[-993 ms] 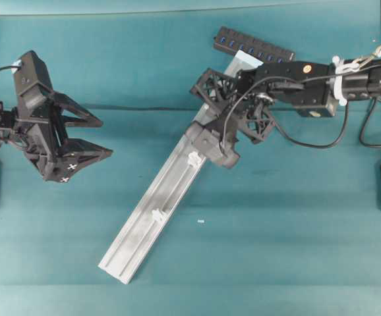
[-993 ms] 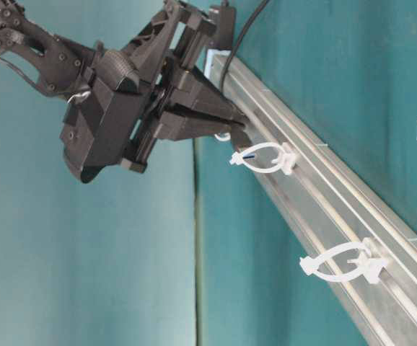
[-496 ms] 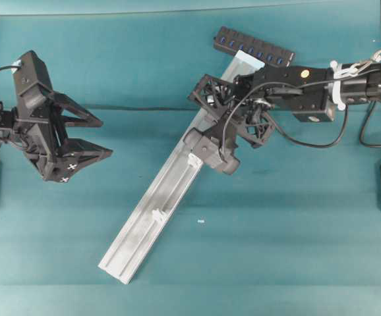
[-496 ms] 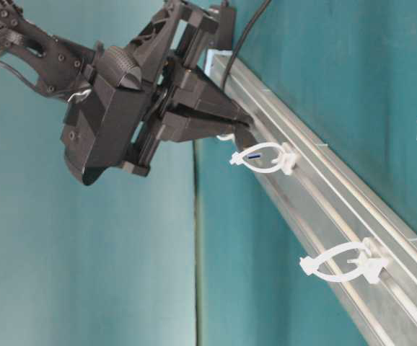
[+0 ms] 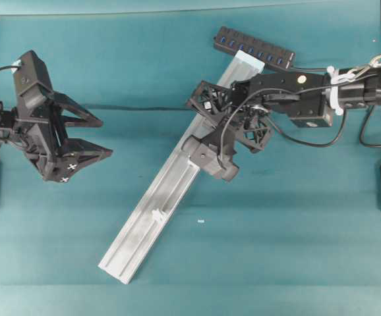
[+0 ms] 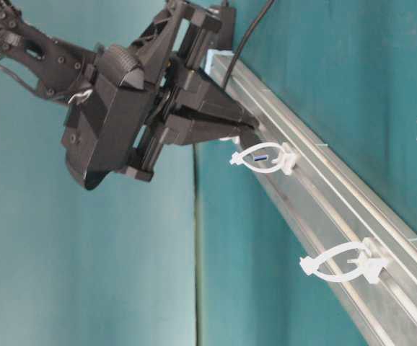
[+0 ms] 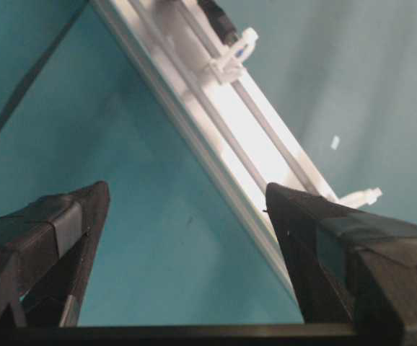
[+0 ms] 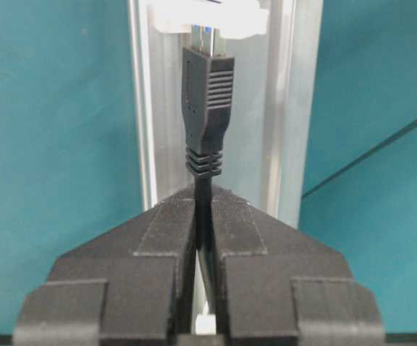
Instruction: Pass the USB cable through three rings with both arms.
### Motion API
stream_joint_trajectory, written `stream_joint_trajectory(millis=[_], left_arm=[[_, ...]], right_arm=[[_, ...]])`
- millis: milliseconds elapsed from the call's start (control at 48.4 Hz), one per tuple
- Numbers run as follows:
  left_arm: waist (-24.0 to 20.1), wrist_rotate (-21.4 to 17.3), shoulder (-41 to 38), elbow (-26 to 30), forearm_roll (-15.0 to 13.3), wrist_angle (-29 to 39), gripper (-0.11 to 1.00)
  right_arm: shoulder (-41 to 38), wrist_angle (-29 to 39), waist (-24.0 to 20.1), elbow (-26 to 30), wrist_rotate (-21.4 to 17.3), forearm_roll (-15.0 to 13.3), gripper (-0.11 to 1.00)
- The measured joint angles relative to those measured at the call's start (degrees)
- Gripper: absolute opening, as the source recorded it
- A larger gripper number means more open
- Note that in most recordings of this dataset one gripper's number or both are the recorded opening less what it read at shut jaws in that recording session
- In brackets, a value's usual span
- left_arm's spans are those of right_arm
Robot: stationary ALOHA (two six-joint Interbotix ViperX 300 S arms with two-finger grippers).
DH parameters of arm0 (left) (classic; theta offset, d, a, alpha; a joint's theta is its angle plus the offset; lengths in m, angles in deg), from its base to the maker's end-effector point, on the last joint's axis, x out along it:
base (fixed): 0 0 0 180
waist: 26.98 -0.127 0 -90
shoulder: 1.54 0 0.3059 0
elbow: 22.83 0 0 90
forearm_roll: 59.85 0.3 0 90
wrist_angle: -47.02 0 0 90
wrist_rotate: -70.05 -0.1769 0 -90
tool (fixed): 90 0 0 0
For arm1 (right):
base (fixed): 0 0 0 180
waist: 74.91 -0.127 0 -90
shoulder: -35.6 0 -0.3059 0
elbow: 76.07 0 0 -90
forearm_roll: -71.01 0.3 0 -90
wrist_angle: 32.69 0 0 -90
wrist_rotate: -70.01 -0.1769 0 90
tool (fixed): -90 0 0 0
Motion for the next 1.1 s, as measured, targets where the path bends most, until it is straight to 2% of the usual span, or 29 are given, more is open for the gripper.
stream_joint_trajectory(millis=[1096], left_arm=[[0.3, 0.0, 0.2, 0.0, 0.0, -0.1, 0.94]], right_arm=[[-1.4, 0.1, -3.3, 1.8, -0.8, 0.4, 0.07]])
